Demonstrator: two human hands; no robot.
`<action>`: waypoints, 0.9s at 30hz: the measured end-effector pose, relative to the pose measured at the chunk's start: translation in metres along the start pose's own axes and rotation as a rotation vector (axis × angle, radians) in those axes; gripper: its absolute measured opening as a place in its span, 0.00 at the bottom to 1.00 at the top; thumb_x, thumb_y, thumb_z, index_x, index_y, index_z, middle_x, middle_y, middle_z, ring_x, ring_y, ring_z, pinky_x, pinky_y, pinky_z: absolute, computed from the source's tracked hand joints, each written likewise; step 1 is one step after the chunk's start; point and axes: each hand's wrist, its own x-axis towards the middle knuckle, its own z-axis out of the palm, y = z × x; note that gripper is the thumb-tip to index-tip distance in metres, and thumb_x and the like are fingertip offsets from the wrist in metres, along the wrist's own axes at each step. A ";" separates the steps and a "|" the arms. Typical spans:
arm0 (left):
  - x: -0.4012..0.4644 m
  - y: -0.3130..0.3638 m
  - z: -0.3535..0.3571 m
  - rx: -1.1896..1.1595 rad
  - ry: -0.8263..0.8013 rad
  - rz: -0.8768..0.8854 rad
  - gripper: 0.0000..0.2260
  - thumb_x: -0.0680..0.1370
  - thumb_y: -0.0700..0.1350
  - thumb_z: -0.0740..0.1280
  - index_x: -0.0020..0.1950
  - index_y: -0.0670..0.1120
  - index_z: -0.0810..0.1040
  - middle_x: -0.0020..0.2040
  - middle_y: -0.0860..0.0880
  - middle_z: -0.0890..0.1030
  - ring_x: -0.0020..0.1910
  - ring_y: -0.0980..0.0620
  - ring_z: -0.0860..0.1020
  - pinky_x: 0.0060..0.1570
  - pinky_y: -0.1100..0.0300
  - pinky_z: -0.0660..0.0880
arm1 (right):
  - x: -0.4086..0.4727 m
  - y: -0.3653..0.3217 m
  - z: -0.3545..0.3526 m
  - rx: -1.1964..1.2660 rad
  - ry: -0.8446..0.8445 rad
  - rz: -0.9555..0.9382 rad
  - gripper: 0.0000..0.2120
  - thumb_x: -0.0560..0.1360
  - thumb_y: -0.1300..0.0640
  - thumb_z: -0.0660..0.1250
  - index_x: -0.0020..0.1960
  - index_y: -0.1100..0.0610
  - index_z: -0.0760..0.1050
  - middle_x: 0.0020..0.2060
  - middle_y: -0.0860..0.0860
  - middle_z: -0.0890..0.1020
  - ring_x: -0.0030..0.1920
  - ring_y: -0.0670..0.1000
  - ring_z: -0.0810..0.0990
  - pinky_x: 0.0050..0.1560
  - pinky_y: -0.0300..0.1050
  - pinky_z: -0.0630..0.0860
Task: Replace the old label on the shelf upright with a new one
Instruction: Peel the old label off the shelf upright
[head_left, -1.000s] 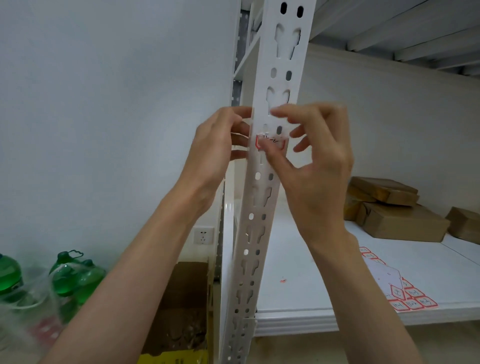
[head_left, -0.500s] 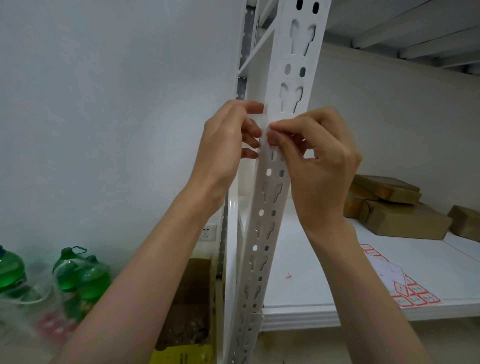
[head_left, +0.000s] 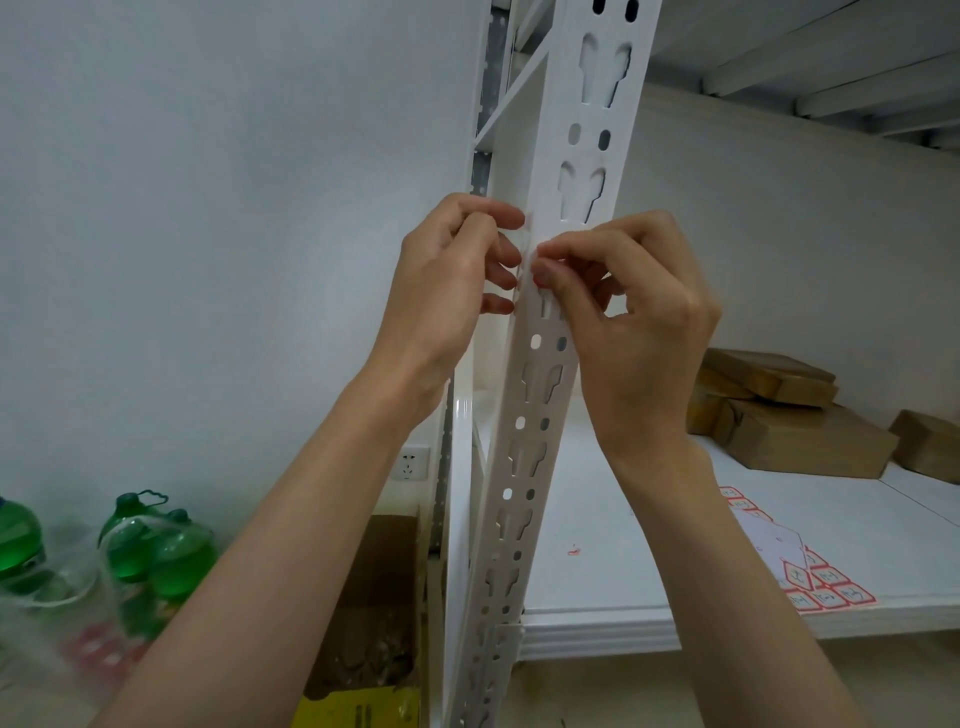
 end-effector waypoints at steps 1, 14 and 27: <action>0.000 0.000 0.000 -0.002 0.001 0.000 0.14 0.82 0.37 0.55 0.55 0.44 0.80 0.43 0.48 0.79 0.41 0.56 0.78 0.44 0.59 0.80 | 0.002 -0.001 0.000 -0.008 -0.015 0.009 0.05 0.76 0.60 0.73 0.47 0.62 0.84 0.43 0.57 0.81 0.46 0.39 0.72 0.47 0.23 0.71; -0.002 0.000 0.004 -0.041 0.008 0.003 0.08 0.80 0.38 0.58 0.45 0.44 0.76 0.41 0.48 0.78 0.37 0.56 0.76 0.40 0.58 0.77 | -0.004 -0.020 0.018 -0.224 0.004 0.070 0.05 0.79 0.62 0.63 0.48 0.61 0.77 0.46 0.56 0.77 0.45 0.53 0.75 0.35 0.39 0.72; 0.006 -0.004 -0.010 0.188 0.053 0.280 0.06 0.82 0.40 0.67 0.51 0.48 0.83 0.40 0.54 0.82 0.39 0.57 0.81 0.41 0.64 0.78 | 0.012 -0.019 -0.008 0.424 0.139 0.519 0.05 0.78 0.60 0.69 0.46 0.55 0.72 0.39 0.47 0.77 0.40 0.46 0.78 0.45 0.46 0.80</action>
